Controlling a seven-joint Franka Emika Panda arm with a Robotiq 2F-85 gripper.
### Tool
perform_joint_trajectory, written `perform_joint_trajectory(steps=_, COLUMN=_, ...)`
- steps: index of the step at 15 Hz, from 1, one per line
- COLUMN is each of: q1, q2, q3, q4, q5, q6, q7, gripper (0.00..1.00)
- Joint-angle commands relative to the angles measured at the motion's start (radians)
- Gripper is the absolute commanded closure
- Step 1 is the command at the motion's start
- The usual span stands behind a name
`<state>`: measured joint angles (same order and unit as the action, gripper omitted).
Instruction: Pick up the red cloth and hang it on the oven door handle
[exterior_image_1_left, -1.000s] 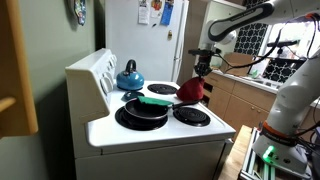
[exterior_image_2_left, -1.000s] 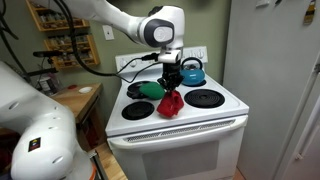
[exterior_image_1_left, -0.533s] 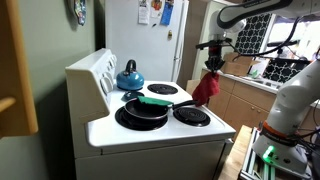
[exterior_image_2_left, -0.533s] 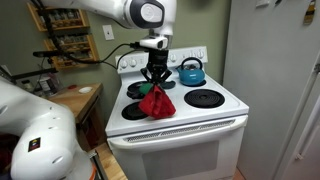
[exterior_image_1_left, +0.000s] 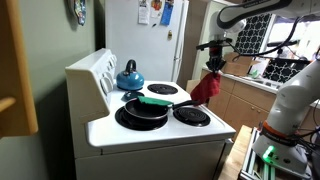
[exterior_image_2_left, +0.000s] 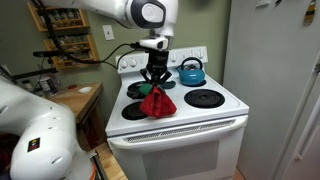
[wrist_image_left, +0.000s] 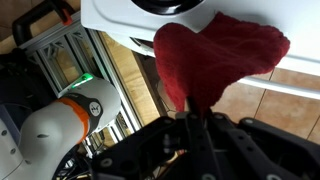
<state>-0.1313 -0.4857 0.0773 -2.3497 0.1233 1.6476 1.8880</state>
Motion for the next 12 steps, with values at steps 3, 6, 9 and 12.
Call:
perform_joint_trajectory(steps=3, q1=-0.053, q2=0.026, q3=-0.044, q4=-0.018, q5=-0.036, q6=-0.038, q7=0.062, gripper=0.99)
perform_joint_trajectory(steps=6, q1=-0.080, q2=0.032, q3=-0.064, q4=-0.018, q5=-0.081, q6=-0.066, q7=0.077, gripper=0.99)
perform_joint_trajectory(steps=9, q1=-0.100, q2=0.041, q3=-0.073, q4=-0.013, q5=-0.128, q6=-0.101, q7=0.102, gripper=0.99)
perform_joint_trajectory(steps=12, q1=-0.108, q2=0.064, q3=-0.081, q4=-0.008, q5=-0.157, q6=-0.104, q7=0.126, gripper=0.99)
